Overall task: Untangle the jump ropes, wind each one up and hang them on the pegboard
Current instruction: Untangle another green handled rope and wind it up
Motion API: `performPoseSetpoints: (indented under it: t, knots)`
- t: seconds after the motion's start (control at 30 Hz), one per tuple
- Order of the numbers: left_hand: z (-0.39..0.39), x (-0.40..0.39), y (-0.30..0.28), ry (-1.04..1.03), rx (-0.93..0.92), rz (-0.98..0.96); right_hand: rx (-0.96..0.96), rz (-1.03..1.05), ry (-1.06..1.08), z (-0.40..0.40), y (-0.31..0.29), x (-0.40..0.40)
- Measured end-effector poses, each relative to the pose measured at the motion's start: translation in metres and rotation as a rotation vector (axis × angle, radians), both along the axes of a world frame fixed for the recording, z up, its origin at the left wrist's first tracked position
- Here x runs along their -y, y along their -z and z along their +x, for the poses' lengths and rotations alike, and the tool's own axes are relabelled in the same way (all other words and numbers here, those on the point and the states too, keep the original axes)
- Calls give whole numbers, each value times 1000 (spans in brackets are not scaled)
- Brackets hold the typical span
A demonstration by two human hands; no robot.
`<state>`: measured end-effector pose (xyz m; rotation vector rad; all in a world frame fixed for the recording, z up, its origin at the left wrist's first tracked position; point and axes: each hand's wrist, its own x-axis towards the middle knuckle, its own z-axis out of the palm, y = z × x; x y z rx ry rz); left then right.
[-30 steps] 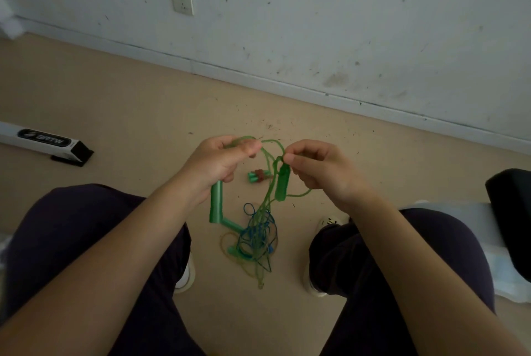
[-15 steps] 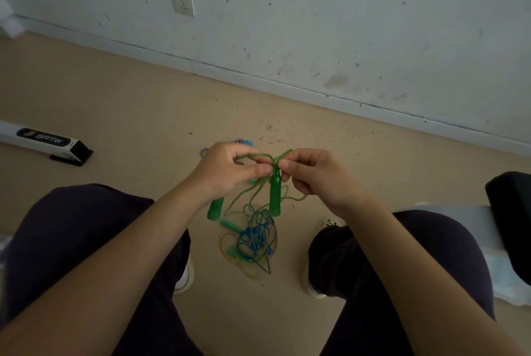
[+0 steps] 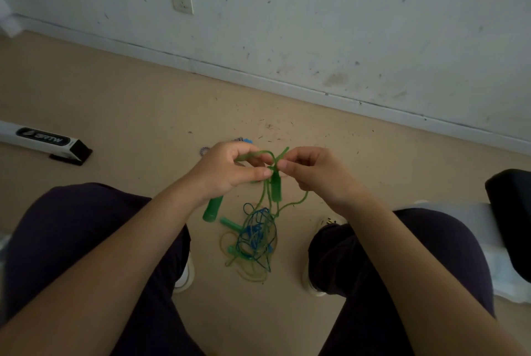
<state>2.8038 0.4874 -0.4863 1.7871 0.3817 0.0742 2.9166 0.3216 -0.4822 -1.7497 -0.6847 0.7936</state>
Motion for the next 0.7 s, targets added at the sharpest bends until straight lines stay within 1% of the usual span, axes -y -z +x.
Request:
performPoseSetpoints:
  t: [0.13,0.2,0.27,0.37,0.5,0.63,0.7]
  knots:
    - [-1,0,-2,-1,-7,-12,12,-23,58,0,-1,-3]
    - [0,-2,-2,-20,-27,-9,43,-47,94,3,-2,-3]
    - [0,-5,1,-49,-49,-8,31,-53,101,6,-1,-1]
    - [0,-7,3,-69,-70,-46,36,-13,88,7,4,1]
    - [1,-5,3,-109,-66,-124,25,114,79,4,6,-2]
    - [1,-2,3,-103,-60,-172,117,112,-18,-2,10,-6]
    - [1,-2,4,-84,-58,-175,165,85,-3,-2,12,-7]
